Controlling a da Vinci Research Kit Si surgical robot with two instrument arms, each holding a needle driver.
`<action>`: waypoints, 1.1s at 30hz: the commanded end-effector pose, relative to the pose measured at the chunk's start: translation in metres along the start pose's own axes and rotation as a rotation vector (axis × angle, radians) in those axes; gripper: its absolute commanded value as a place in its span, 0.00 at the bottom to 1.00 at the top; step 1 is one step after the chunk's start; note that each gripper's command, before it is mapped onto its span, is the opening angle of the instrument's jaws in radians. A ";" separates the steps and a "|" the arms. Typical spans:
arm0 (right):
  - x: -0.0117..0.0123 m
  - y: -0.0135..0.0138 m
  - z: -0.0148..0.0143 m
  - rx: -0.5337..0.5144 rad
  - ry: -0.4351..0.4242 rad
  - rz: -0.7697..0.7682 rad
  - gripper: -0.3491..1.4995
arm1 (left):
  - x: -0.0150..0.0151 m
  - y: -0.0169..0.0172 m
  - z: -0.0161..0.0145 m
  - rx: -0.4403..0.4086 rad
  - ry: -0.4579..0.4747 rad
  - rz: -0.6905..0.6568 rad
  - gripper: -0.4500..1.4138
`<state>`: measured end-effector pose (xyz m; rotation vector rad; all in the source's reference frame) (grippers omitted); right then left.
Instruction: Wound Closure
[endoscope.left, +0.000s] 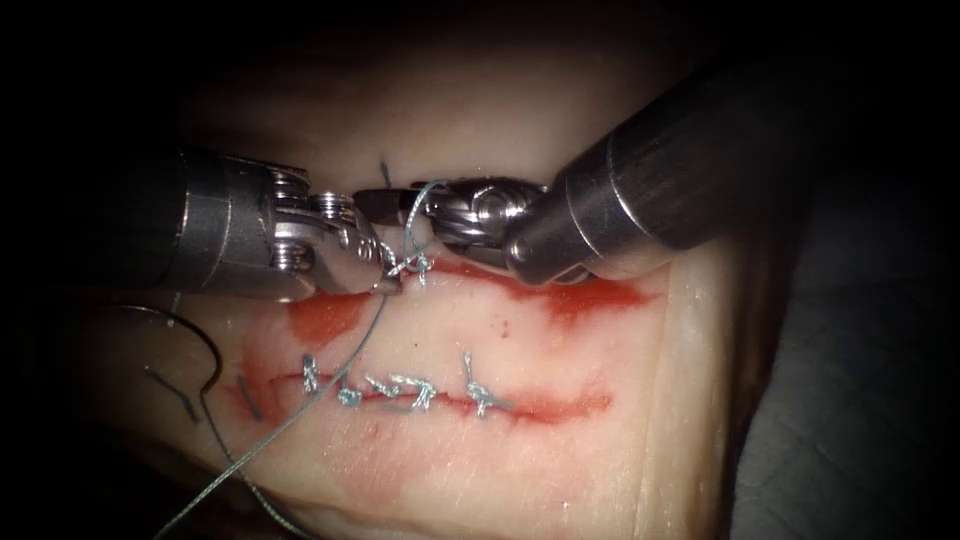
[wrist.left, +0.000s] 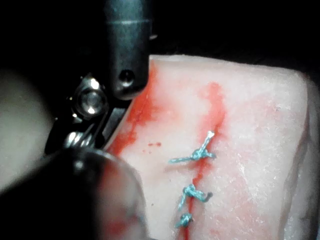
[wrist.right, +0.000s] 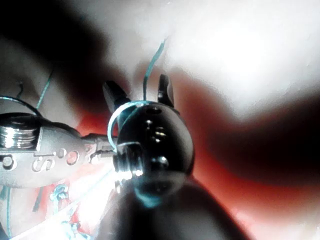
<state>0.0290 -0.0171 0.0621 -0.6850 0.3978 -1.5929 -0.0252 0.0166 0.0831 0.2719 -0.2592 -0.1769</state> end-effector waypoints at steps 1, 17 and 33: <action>-0.0003 0.0005 0.0014 -0.004 -0.005 0.002 0.49 | -0.0004 0.0002 0.0006 -0.003 0.000 0.000 0.00; 0.0009 0.0004 0.0006 0.085 0.021 0.019 0.00 | -0.0001 0.0006 0.0002 -0.010 0.005 0.002 0.00; 0.0044 0.0010 -0.0065 -0.104 -0.179 0.037 0.00 | 0.0018 0.0108 0.0025 -0.204 0.101 -0.097 0.00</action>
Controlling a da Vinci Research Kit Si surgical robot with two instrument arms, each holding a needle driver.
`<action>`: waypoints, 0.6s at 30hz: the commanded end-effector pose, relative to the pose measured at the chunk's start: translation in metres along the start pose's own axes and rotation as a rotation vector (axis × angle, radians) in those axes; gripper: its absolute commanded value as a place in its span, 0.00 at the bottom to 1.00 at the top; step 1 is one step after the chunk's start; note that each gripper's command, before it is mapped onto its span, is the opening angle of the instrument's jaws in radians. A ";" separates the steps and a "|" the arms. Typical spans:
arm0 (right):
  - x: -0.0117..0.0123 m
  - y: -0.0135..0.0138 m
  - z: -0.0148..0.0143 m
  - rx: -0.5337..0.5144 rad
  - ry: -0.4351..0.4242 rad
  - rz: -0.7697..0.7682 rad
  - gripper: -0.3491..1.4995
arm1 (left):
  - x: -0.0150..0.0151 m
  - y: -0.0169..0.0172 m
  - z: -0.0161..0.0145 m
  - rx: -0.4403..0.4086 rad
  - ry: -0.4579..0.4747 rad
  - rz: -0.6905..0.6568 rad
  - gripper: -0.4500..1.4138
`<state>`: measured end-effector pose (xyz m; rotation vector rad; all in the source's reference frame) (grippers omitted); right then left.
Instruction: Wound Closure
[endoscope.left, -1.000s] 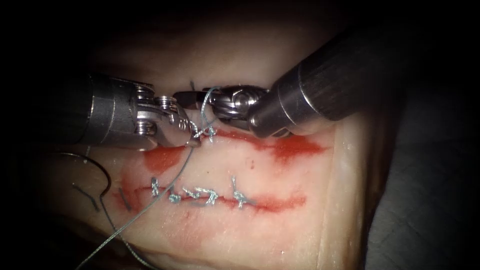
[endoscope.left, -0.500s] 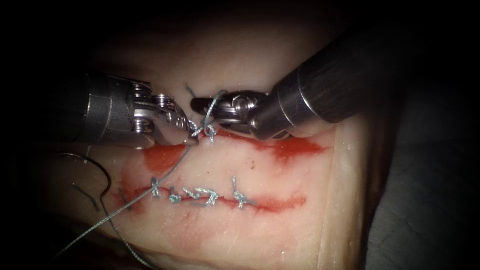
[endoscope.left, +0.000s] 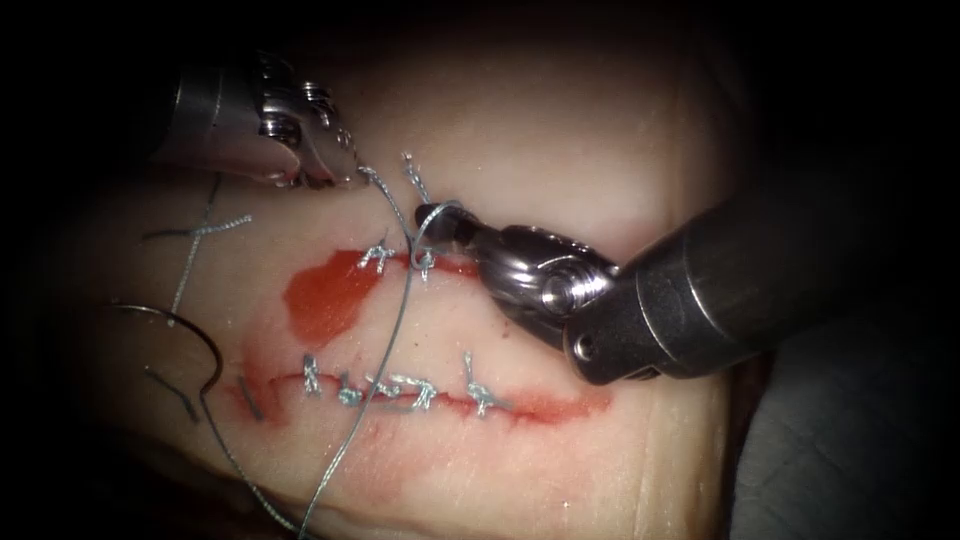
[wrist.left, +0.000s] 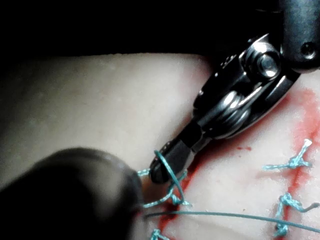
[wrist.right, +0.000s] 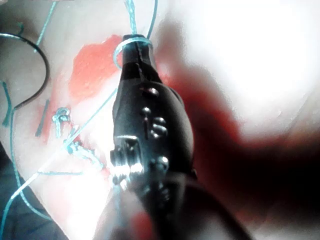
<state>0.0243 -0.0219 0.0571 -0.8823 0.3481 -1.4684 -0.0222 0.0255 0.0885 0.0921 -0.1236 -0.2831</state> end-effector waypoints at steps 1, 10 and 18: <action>0.0011 0.0008 0.0007 -0.025 0.013 -0.004 0.00 | -0.0007 0.0007 0.0009 -0.004 0.000 -0.007 0.00; 0.0049 0.0026 -0.0007 -0.142 0.138 -0.062 0.00 | -0.0040 0.0035 0.0034 -0.006 0.000 -0.053 0.00; 0.0066 0.0034 -0.0018 -0.391 0.274 -0.419 0.00 | -0.0043 0.0042 0.0044 -0.048 0.025 0.005 0.00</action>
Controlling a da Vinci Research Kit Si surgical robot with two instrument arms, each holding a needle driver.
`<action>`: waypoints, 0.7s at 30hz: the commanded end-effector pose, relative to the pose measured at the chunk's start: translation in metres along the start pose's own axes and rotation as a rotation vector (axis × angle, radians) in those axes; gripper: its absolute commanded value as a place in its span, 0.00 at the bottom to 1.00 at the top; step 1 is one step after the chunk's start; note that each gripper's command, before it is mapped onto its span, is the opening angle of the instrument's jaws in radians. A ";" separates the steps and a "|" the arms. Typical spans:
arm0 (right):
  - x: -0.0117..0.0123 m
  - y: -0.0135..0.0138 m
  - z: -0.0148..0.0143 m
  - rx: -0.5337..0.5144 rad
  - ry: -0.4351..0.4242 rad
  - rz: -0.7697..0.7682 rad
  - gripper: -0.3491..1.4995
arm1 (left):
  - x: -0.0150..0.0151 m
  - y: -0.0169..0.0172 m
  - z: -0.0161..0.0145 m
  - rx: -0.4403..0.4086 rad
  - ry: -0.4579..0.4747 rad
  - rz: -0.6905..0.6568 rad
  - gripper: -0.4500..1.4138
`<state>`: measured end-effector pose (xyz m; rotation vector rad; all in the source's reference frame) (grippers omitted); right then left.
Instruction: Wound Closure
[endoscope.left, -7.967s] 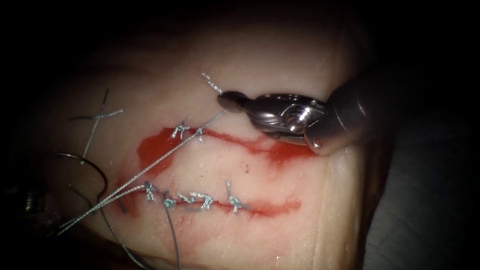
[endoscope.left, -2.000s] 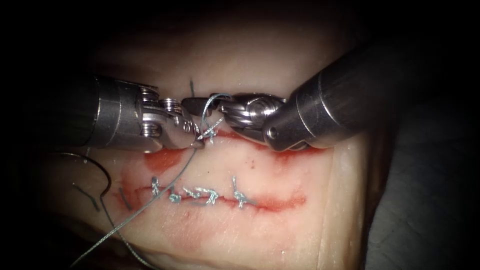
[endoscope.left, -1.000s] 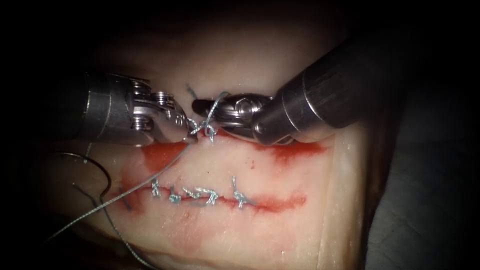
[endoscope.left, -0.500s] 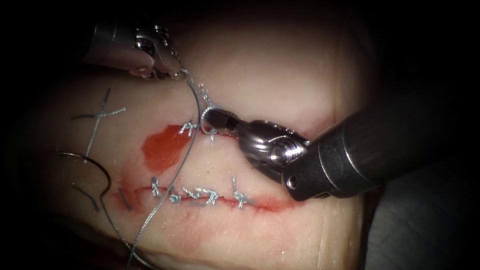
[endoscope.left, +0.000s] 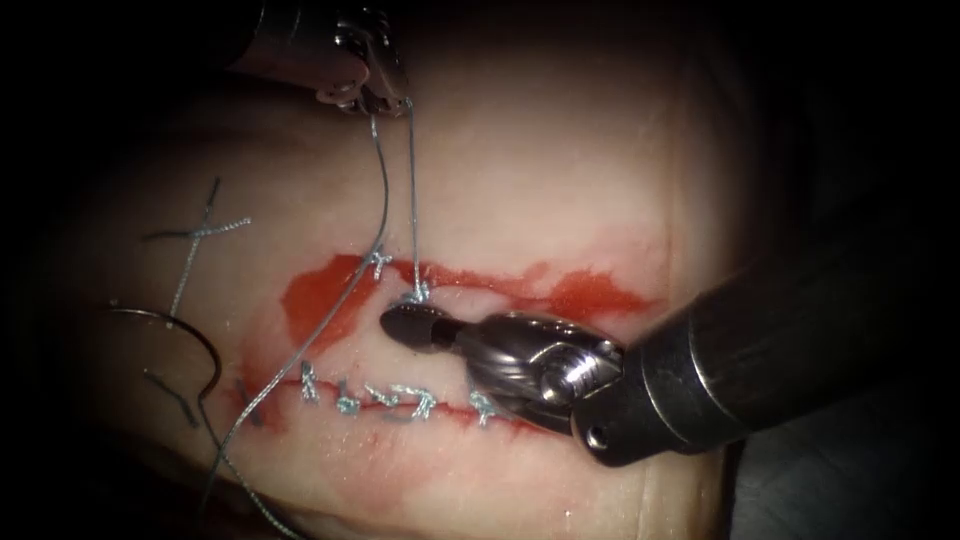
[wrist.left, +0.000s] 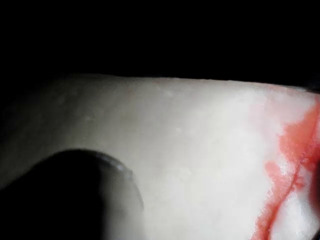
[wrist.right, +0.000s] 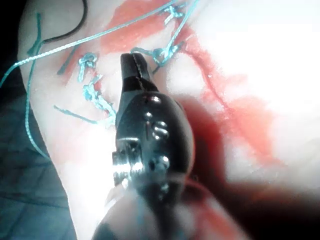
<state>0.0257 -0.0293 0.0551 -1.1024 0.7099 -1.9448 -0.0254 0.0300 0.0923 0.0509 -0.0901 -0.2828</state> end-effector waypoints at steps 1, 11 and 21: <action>-0.0001 -0.0002 0.0008 -0.025 0.026 -0.078 0.00 | -0.0004 0.0004 0.0006 -0.005 0.002 0.007 0.00; -0.0013 -0.0010 0.0012 -0.217 0.227 -0.766 0.00 | -0.0008 0.0010 0.0010 -0.071 0.004 0.037 0.00; -0.0026 -0.0014 0.0008 -0.128 0.196 -0.838 0.00 | -0.0024 0.0039 0.0020 -0.155 -0.011 -0.028 0.00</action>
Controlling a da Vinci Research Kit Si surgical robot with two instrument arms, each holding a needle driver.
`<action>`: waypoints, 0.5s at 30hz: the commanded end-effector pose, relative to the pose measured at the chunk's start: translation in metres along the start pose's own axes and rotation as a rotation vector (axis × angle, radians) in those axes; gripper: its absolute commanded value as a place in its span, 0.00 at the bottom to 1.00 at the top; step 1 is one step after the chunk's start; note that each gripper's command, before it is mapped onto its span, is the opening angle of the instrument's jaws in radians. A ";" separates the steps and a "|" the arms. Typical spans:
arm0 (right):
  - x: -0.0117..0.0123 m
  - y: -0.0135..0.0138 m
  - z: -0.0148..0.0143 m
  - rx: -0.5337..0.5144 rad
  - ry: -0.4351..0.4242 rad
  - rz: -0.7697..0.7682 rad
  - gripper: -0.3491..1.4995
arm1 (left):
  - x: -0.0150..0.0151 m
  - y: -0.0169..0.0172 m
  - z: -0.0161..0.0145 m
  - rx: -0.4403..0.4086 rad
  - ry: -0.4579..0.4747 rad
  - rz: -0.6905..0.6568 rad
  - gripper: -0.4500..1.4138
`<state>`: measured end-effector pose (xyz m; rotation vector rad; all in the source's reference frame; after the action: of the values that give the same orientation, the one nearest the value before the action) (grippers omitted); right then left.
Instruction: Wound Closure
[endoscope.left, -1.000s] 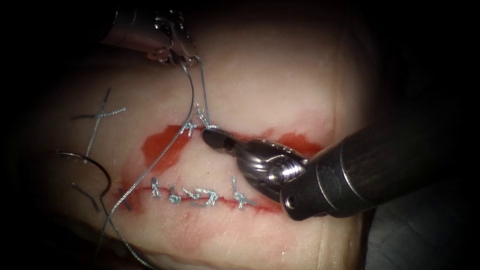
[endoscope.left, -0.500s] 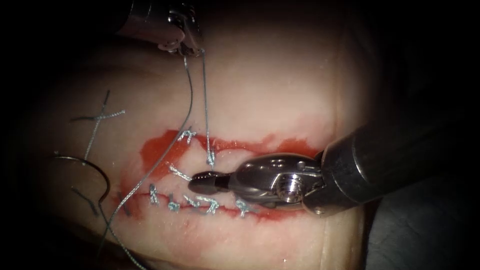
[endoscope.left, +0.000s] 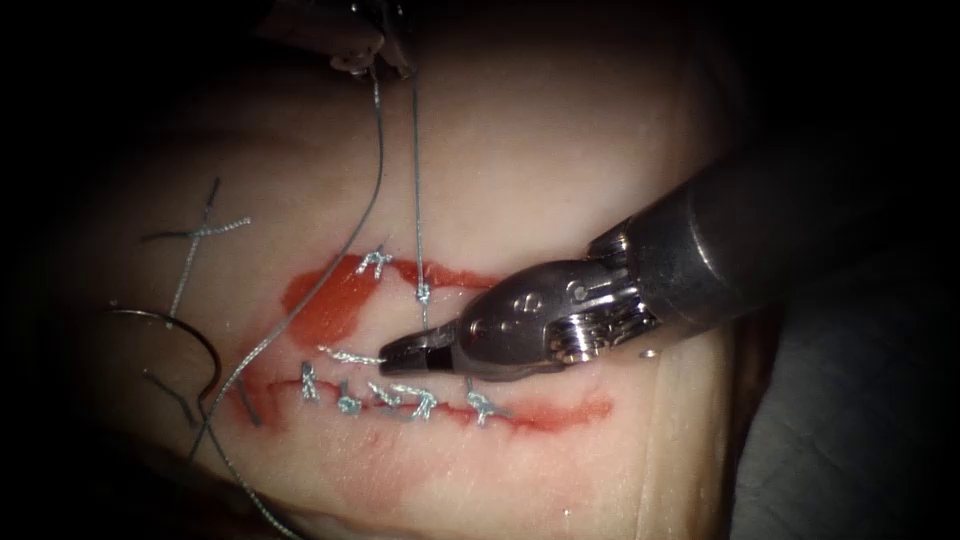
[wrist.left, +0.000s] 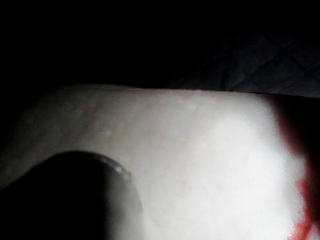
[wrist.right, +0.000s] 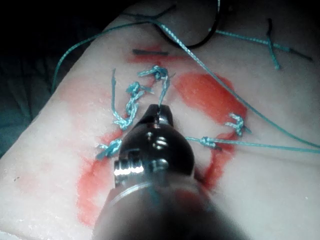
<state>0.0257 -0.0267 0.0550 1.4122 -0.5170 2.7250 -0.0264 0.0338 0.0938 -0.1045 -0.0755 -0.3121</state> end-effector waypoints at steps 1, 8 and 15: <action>-0.0004 -0.0005 0.0008 0.019 -0.015 0.001 0.00 | -0.0007 0.0008 0.0006 -0.008 0.002 -0.017 0.00; -0.0005 -0.0010 0.0007 0.051 -0.032 -0.014 0.00 | -0.0015 0.0024 0.0018 -0.079 0.053 -0.059 0.00; -0.0005 -0.0010 0.0014 0.063 -0.045 -0.016 0.00 | -0.0021 0.0026 0.0039 -0.174 0.189 -0.008 0.00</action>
<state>0.0263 -0.0260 0.0553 1.4843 -0.4238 2.7291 -0.0274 0.0368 0.0970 -0.2466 0.1476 -0.3272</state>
